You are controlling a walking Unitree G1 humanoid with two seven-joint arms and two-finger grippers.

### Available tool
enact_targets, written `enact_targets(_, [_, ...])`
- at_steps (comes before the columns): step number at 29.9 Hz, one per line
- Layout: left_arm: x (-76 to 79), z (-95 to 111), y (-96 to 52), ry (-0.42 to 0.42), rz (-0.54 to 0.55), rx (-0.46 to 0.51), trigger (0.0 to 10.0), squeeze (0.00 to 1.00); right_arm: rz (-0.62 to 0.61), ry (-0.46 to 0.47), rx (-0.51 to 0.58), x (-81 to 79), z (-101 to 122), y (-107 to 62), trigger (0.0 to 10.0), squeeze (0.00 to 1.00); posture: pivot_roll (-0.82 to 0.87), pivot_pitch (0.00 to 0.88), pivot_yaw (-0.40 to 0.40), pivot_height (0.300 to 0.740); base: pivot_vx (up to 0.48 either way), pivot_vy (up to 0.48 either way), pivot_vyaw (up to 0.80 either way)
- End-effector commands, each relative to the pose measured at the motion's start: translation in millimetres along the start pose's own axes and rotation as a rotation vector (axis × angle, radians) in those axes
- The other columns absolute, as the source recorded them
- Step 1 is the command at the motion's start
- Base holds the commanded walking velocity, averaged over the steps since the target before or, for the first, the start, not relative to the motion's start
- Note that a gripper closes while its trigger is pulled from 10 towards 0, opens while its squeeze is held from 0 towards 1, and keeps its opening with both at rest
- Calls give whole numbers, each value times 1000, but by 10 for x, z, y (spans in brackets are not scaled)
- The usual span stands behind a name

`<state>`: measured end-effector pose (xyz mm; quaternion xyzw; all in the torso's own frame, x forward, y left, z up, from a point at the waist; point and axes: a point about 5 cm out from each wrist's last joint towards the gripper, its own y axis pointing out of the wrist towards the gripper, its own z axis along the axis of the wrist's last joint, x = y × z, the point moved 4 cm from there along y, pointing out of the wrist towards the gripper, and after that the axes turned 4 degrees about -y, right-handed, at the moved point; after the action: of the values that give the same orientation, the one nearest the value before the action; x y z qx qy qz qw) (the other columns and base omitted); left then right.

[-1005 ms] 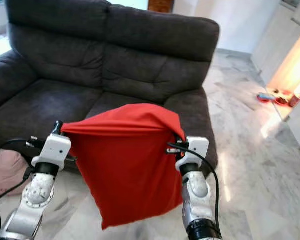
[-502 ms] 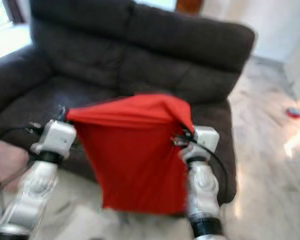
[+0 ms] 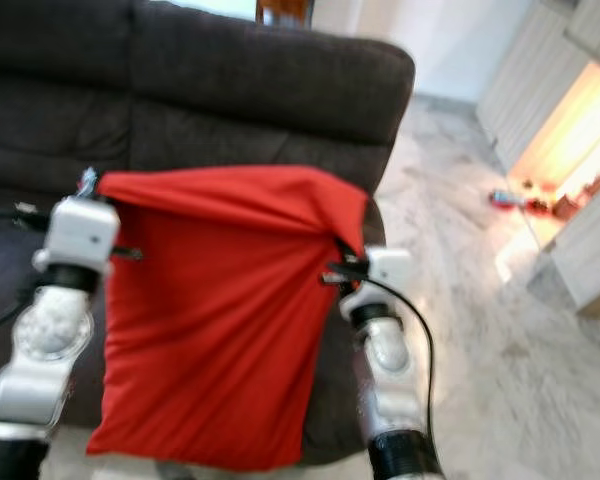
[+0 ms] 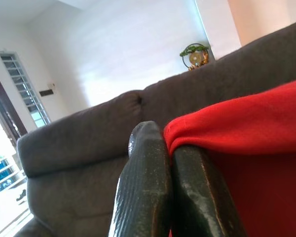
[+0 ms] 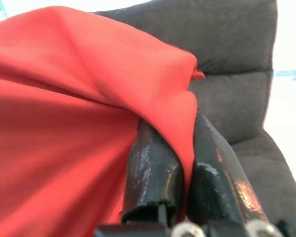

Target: Move the pillow to the sofa from floor

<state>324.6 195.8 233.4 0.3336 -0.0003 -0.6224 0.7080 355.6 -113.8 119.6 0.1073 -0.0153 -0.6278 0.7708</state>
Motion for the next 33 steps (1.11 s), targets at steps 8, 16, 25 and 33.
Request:
enact_targets(8, [6, 238, 64, -34, -12, 66, 10000, 0, -71, -18, 271, 203, 764, 126, 10000, 0, 186, 0, -151, 740, 438, 0, 0])
enact_targets(16, [104, 299, 66, -46, -66, 76, 10000, 0, 33, 11, 275, 21, 838, 167, 10000, 0, 194, 0, -155, 740, 314, 0, 0])
enact_targets(25, [173, 229, 20, -56, -100, 52, 10000, 0, 187, -31, 213, -185, 760, 144, 10000, 0, 190, 0, -157, 740, 0, 0, 0])
enact_targets(33, [223, -8, -108, -16, -140, -51, 10000, 0, 359, -61, 131, -412, 645, 60, 10000, 0, 182, 0, -153, 740, 0, 0, 0])
